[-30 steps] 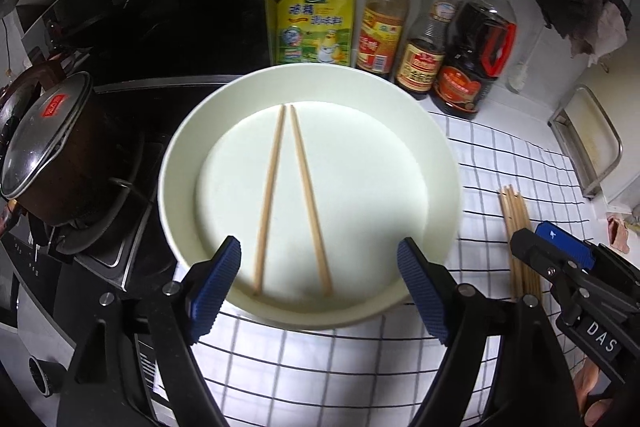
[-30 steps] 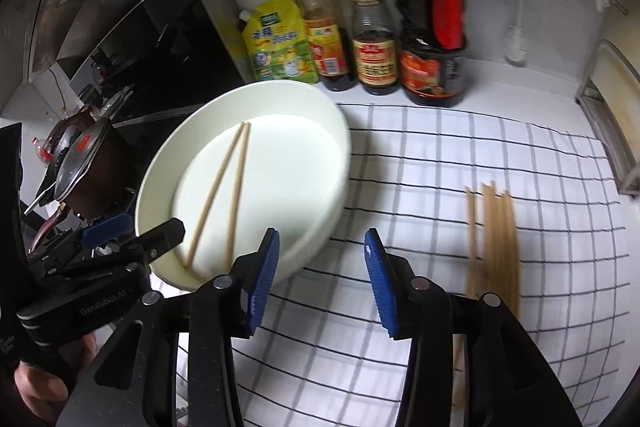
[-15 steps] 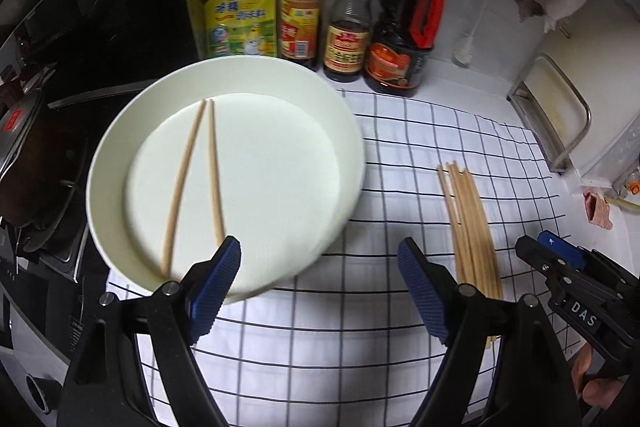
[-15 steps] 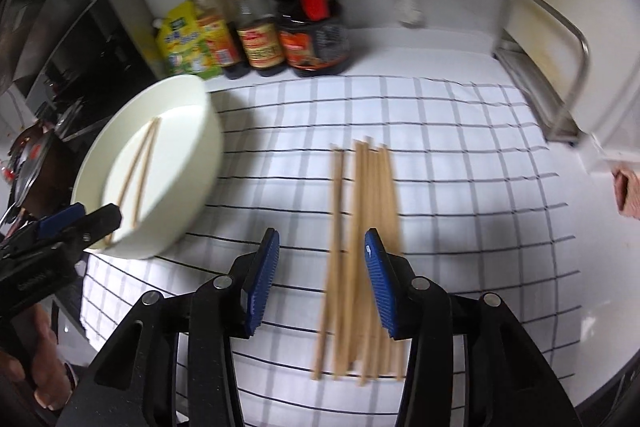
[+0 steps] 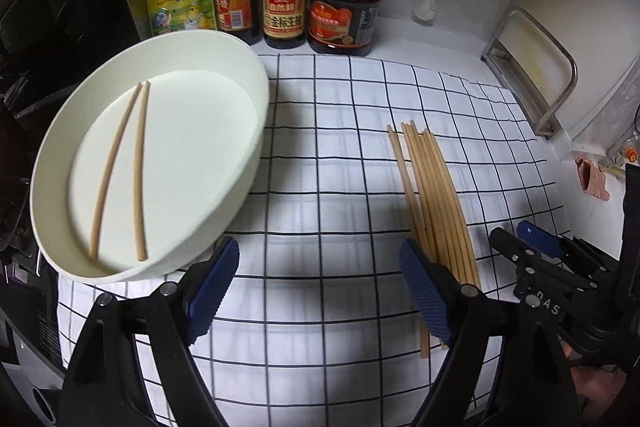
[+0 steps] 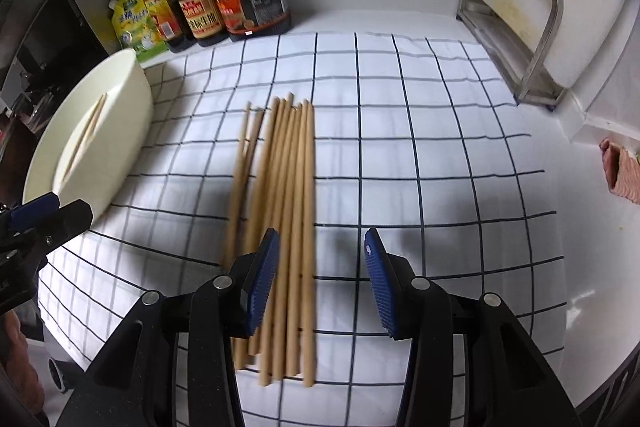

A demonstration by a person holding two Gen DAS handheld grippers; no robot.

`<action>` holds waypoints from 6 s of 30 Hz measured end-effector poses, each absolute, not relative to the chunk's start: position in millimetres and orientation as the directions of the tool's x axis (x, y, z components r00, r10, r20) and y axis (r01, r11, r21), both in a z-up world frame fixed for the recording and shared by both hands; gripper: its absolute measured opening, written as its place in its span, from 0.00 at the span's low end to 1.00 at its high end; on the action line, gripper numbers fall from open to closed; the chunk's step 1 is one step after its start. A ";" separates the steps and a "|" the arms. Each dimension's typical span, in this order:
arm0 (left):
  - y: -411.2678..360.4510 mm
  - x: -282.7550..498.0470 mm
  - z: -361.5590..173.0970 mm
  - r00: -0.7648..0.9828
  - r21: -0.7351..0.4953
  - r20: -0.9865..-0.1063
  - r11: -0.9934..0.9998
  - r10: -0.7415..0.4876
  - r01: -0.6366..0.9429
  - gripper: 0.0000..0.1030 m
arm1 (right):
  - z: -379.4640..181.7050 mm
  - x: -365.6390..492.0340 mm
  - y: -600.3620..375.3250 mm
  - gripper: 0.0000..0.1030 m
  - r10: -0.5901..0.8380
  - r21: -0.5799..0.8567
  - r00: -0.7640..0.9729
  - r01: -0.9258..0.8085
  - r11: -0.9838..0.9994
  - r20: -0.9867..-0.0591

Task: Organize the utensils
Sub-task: 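Move both open tools back over the chopstick row, then close the left tool on one chopstick while the right tool grasps another, then carry the chopstick in the left tool over the bowl while the right tool carries its own, then open the left tool to drop its chopstick in the bowl while the right tool releases its own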

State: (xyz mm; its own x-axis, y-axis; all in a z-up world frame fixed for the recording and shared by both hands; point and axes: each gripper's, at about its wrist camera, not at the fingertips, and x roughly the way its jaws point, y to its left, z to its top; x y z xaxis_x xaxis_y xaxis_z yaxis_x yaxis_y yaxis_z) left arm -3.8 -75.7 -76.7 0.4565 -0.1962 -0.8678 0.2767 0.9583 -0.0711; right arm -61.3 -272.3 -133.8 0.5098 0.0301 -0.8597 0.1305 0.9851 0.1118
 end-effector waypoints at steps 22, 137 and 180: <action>-108.8 -1.4 -126.1 0.395 -0.070 -0.900 0.955 -0.186 0.290 0.78 | -169.9 -49.3 -278.3 0.41 0.026 0.072 0.493 0.074 0.995 -0.870; 120.4 127.7 -91.1 0.433 -0.024 -0.898 0.993 -0.072 0.116 0.08 | -131.2 115.3 -15.1 0.06 0.302 0.243 0.453 -0.184 0.952 -0.839; 129.8 83.6 -35.7 0.538 -0.019 -0.843 0.999 -0.033 0.032 0.66 | -72.4 44.6 -38.8 0.26 0.286 0.229 0.554 -0.172 0.958 -0.781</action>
